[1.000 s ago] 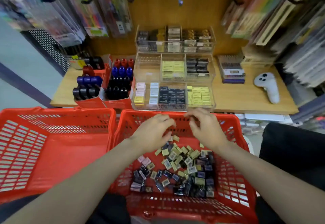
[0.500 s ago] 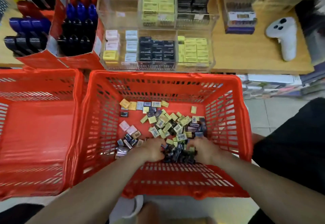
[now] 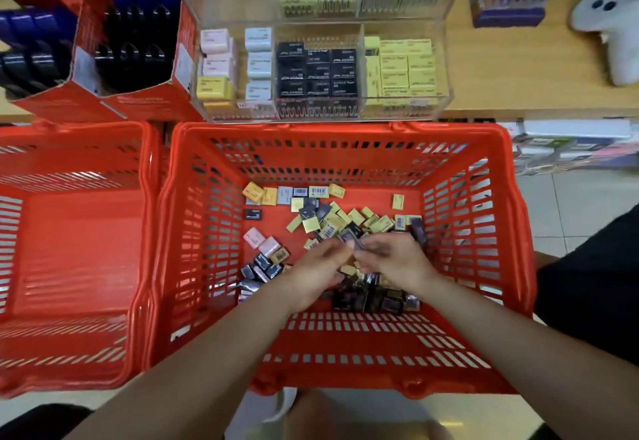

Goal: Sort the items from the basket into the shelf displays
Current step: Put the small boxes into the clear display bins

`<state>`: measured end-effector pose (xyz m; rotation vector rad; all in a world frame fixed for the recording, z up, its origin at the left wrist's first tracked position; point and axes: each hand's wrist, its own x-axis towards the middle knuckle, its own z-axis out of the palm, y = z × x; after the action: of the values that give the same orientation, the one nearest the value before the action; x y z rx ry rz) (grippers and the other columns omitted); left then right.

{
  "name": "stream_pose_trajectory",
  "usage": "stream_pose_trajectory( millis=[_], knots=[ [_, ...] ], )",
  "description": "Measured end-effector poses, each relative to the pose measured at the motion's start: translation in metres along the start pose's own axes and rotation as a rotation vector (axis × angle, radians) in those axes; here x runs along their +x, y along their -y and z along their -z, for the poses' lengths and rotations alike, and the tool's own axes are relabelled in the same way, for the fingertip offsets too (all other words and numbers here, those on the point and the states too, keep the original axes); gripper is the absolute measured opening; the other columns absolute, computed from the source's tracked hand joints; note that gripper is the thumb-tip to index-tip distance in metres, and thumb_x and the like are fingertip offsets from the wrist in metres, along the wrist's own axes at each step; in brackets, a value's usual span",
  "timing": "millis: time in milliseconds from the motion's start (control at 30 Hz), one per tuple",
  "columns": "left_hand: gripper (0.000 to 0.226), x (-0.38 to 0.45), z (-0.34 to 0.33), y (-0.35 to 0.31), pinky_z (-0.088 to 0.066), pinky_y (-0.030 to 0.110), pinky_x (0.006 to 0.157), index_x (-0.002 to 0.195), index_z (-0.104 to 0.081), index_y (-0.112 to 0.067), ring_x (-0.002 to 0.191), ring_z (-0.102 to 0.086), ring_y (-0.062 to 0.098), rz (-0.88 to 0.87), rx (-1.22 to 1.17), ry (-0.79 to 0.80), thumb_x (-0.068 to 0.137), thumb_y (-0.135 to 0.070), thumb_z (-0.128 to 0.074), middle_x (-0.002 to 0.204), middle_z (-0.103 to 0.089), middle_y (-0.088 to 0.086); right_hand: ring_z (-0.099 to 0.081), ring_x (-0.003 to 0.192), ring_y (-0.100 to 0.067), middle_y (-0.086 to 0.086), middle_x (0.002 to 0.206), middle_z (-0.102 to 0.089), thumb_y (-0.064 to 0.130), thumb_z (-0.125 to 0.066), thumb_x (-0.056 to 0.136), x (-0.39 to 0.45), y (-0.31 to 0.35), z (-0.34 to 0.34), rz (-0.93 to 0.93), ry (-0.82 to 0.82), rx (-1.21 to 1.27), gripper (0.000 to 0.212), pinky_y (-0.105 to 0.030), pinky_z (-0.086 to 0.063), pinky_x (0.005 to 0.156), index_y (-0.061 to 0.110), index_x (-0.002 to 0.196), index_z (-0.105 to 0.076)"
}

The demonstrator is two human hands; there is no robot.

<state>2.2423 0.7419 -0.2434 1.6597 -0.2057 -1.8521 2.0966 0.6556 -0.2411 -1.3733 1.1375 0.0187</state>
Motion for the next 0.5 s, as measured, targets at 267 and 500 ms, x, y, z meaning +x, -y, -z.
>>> stream_pose_trajectory(
  millis=[267,500],
  knots=[
    [0.042,-0.026,0.014,-0.013,-0.052,0.035,0.098,0.144,-0.038,0.001,0.100,-0.066,0.021,-0.037,-0.230,-0.292,0.107,-0.019,-0.041,0.096,-0.067,0.008,-0.060,0.118,-0.023,-0.009,0.130,-0.061,0.013,-0.069,0.092,-0.011,-0.012,-0.003,-0.153,0.061,-0.392,0.022,-0.033,-0.048,0.103,0.012,0.113,-0.067],
    [0.039,-0.058,0.043,0.003,-0.058,0.026,0.074,0.141,-0.041,-0.002,0.084,-0.066,0.017,0.042,-0.057,-0.270,0.106,-0.018,-0.042,0.093,-0.062,0.007,-0.051,0.123,-0.032,-0.013,0.148,-0.033,0.039,-0.065,0.093,-0.007,-0.043,-0.023,-0.093,0.166,-0.969,0.059,-0.035,-0.046,0.099,0.027,0.146,-0.043]
  ],
)
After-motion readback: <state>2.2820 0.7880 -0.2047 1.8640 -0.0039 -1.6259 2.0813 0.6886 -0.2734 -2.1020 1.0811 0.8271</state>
